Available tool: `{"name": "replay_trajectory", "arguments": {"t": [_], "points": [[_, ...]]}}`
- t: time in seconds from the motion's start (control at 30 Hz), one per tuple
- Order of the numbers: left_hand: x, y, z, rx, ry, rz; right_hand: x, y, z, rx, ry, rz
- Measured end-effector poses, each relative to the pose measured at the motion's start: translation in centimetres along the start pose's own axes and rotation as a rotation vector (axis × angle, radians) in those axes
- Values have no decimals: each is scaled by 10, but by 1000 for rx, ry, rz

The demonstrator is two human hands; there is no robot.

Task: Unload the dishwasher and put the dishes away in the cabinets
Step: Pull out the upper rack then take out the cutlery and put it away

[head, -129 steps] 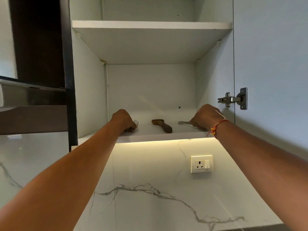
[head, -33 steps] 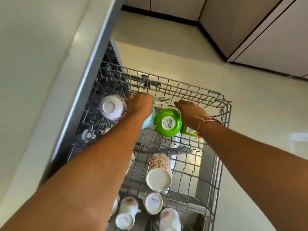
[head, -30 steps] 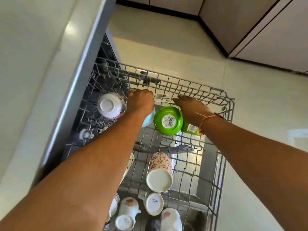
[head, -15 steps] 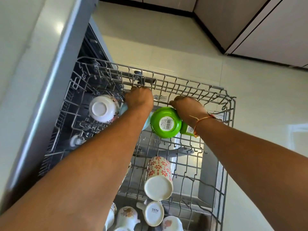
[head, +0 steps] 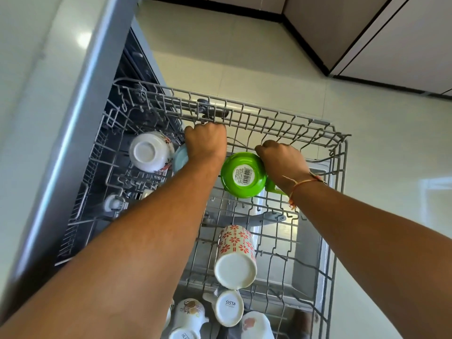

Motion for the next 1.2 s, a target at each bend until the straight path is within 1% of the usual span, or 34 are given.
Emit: {"name": "replay_trajectory", "arguments": {"t": [0.1,0.3,0.37,0.43,0.5,0.53,0.57,0.63,0.7,0.73,0.77,0.83,0.9,0.97,1.0,1.07,1.13,1.2], "points": [[4,-3,-8,-43,43,-10,7,0,-13,-1,12,10],[32,-10,-38,-149,237,-103,37,1,-47,-17,88,70],[50,-14,-54,-180,307,-168,55,0,-65,-36,140,92],[70,-17,-73,-151,411,-290,67,1,-85,-72,187,104],[98,-23,-109,-44,520,-467,88,2,-114,-121,209,236],[98,-23,-119,36,541,-579,85,7,-121,-176,211,338],[103,-24,-135,127,540,-691,88,9,-133,-232,160,436],[122,-26,-185,290,499,-948,101,9,-169,-311,-3,677],[137,-20,-233,450,410,-1162,115,4,-208,-371,-174,1073],[140,-16,-253,526,353,-1239,123,1,-223,-367,-237,1250],[144,-10,-277,606,292,-1307,134,-4,-241,-329,-281,1346],[151,4,-323,789,171,-1474,149,-10,-273,-252,-333,1405],[169,23,-369,948,101,-1700,163,-16,-300,-175,-394,1442],[187,43,-415,1049,73,-1880,173,-20,-327,-92,-459,1426],[195,52,-439,1070,97,-1955,178,-23,-341,-51,-484,1423],[209,66,-479,1064,195,-2064,188,-30,-365,5,-524,1428],[220,75,-523,1078,320,-2112,197,-39,-390,84,-583,1419],[231,81,-568,1080,430,-2127,204,-55,-417,159,-680,1408]]}}
Point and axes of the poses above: each hand's wrist, its own z-axis towards the middle knuckle, its own x-axis out of the back of the hand, y = z × x, the point moved 4 cm from there along z, towards the middle knuckle, and after that the axes turned 2 degrees about y, right-handed, at the moved point
